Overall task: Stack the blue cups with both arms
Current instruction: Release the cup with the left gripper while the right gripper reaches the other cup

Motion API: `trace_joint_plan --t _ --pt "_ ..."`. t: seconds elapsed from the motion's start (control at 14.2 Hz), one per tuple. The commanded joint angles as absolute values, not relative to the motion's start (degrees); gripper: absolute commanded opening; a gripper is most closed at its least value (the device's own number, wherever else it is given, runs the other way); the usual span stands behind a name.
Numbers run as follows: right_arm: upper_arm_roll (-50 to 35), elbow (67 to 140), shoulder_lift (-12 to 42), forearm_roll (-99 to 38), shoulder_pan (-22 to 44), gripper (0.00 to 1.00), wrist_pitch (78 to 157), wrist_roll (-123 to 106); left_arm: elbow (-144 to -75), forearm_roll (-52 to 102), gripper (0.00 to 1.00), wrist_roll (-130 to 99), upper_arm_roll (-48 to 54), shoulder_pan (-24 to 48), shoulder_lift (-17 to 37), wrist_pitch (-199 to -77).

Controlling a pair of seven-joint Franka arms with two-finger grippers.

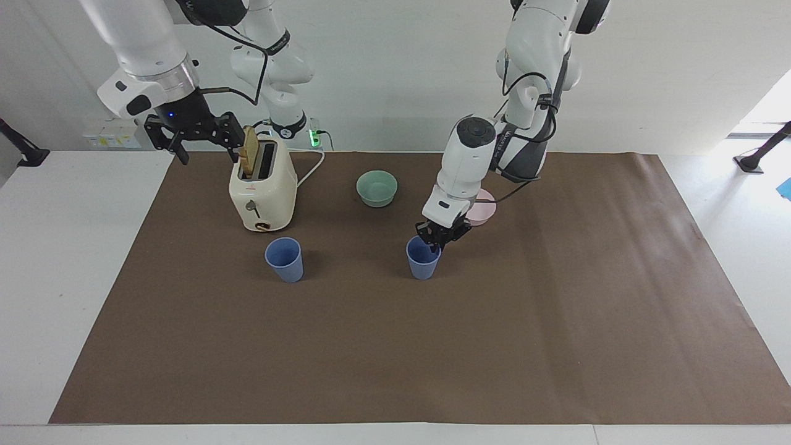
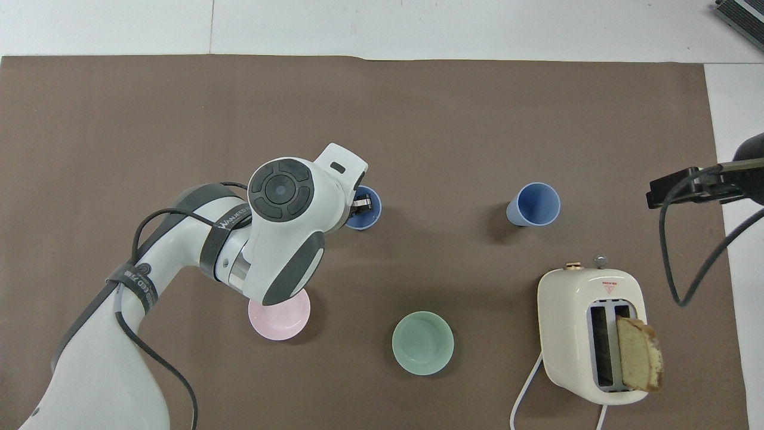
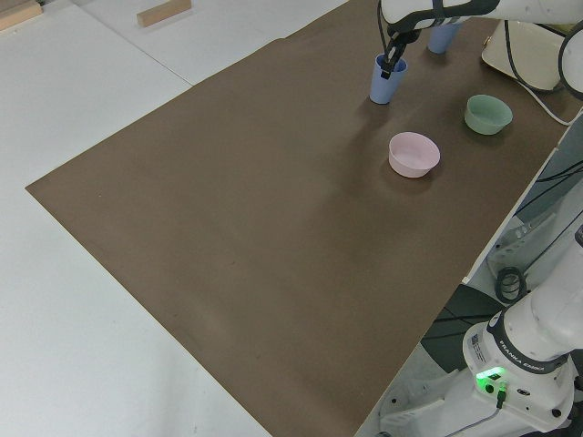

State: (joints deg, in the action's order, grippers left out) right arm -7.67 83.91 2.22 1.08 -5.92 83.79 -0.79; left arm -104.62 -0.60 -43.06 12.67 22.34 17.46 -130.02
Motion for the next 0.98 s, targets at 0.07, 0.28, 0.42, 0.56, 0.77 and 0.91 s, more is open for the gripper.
trace_joint_plan --t 0.07,0.28,0.42,0.56,0.77,0.91 --pt "-8.0 87.97 -0.43 -0.09 -7.03 1.0 85.86 -2.37 -105.04 -1.76 0.84 -43.77 11.69 22.76 16.7 -130.35" --pt "-7.91 93.68 -2.02 -0.18 -7.03 1.0 92.18 -2.2 -103.02 -1.93 1.0 -43.51 11.16 21.19 14.69 -126.59" --pt "-7.91 95.61 -1.15 -0.18 -7.12 1.0 95.52 -2.02 -101.95 -2.02 1.0 -42.28 11.16 18.04 11.62 -123.67" --pt "-7.91 97.99 -0.18 -0.18 -7.03 1.0 99.12 -2.02 -102.22 -1.85 1.0 -36.68 11.25 13.91 7.84 -120.96" --pt "-8.0 100.54 2.89 -0.18 -6.94 1.0 103.78 -2.2 -102.13 -1.67 1.0 -27.19 11.25 9.24 4.4 -115.94" --pt "-8.0 100.72 6.22 -0.09 -6.42 1.0 106.16 -1.94 -101.95 -1.5 1.0 -20.78 11.08 6.52 2.73 -113.48"
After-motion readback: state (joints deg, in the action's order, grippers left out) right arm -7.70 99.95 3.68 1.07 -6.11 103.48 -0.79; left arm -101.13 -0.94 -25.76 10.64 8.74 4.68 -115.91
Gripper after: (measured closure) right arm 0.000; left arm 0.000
